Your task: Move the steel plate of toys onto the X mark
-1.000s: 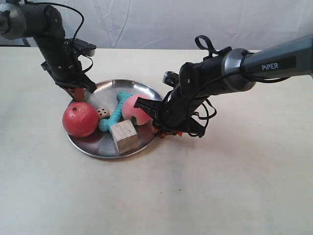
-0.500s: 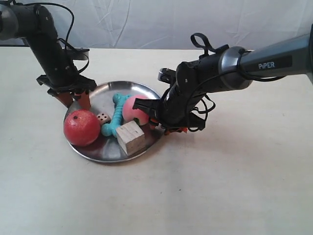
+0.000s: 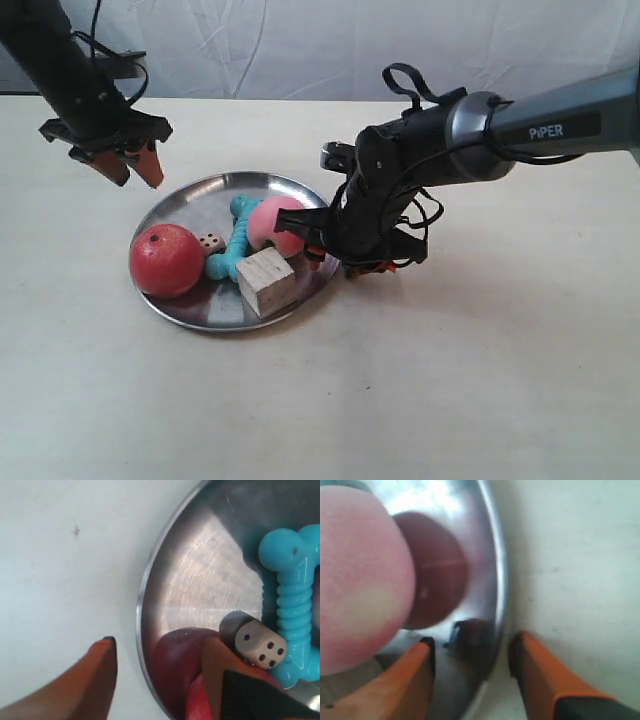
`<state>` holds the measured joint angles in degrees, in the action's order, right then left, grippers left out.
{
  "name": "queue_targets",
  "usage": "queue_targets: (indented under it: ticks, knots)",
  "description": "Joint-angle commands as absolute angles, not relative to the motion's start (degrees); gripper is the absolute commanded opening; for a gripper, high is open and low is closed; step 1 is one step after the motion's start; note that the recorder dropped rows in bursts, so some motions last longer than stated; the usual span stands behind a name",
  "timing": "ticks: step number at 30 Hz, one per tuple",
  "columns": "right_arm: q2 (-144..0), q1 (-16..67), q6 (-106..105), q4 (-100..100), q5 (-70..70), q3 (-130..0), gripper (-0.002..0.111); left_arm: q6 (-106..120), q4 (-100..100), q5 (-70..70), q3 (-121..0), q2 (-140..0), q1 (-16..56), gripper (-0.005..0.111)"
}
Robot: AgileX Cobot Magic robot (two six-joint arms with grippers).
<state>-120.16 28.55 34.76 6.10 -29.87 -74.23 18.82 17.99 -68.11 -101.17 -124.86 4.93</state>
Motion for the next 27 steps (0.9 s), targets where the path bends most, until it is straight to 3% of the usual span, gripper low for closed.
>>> queue_targets:
  ticks: [1,4,7,12,16,22,27]
  knots:
    - [-117.1,26.3,40.7,-5.6,-36.8,-74.1,0.048,18.5,17.7,-67.8,-101.2,-120.4,2.5,0.029]
    - [-112.9,25.0,40.7,-10.1,-37.8,-74.1,0.030,20.8,19.3,-67.7,-101.2,-116.6,0.7,0.005]
    - [-108.0,24.6,40.7,-17.6,-39.8,-74.1,0.000,23.6,22.6,-68.7,-101.1,-111.4,-1.2,0.000]
    - [-98.7,24.6,39.4,-20.6,-43.5,-74.1,0.000,25.6,25.4,-69.8,-101.0,-102.0,-3.4,0.000]
    - [-80.7,25.6,37.7,-20.9,-42.8,-67.7,0.000,27.1,25.3,-69.3,-98.2,-86.1,-4.7,0.000]
    - [-41.0,32.3,34.7,-20.6,-41.0,-46.6,0.000,41.0,45.7,-55.6,-71.3,-48.5,-4.4,0.000]
    - [-23.7,32.7,34.3,-19.5,-44.0,-38.9,0.000,45.9,44.3,-49.2,-50.5,-27.5,-4.4,0.000]
